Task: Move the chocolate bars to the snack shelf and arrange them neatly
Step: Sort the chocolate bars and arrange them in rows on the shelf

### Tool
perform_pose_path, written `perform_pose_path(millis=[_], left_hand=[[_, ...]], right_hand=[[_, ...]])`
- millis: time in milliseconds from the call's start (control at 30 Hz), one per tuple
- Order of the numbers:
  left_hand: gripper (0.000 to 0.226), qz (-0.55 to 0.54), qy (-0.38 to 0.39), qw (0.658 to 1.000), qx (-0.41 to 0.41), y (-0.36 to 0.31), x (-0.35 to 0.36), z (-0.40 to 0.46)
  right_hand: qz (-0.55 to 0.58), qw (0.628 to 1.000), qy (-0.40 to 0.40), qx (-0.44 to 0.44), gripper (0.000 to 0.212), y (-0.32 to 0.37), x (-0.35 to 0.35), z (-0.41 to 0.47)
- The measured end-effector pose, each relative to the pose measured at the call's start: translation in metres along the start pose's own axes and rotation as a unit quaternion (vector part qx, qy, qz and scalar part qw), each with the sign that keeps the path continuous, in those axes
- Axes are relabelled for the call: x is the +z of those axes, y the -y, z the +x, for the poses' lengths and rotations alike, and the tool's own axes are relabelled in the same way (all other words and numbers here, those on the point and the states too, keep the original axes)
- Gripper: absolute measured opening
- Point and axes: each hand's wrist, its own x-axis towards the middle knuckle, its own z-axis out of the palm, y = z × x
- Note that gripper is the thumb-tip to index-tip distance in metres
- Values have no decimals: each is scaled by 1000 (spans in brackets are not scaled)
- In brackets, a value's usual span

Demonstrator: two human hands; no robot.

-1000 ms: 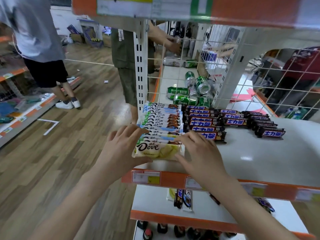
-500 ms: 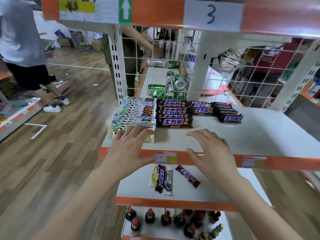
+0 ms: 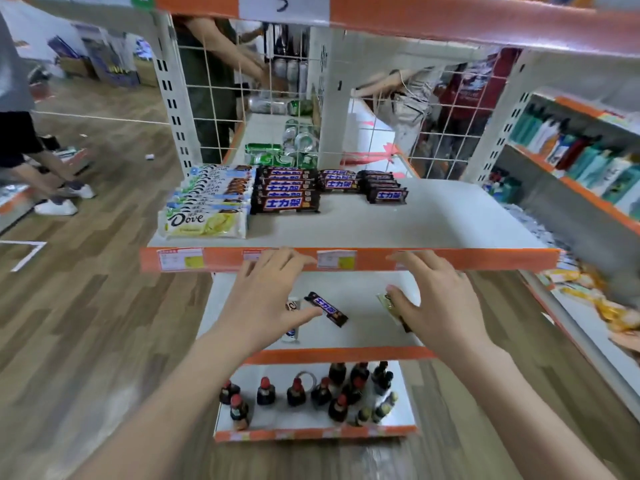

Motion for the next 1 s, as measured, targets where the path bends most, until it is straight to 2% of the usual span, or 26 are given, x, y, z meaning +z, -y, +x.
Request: perform_pose_path(millis=[267,433,633,867,1000], left_hand=[[55,-52,23,998,-24,-9,27,-24],[55,-68,59,994,-54,-3,60,-34],[52,-74,77,989,-98,14,107,-41],[47,-84,114,979,-144,37,166,-44],[43,-106,142,968,-179,57,200,-34]], right_hand=[[3,999,40,2,34,-13,14,-38],[4,996,93,-3,35,-18,46,-45],[32,988,150,-30,31,-18,92,-38],[47,982,178,-47,32,-35,165,-32],[41,970,233,-49,35,-51,218,-23]])
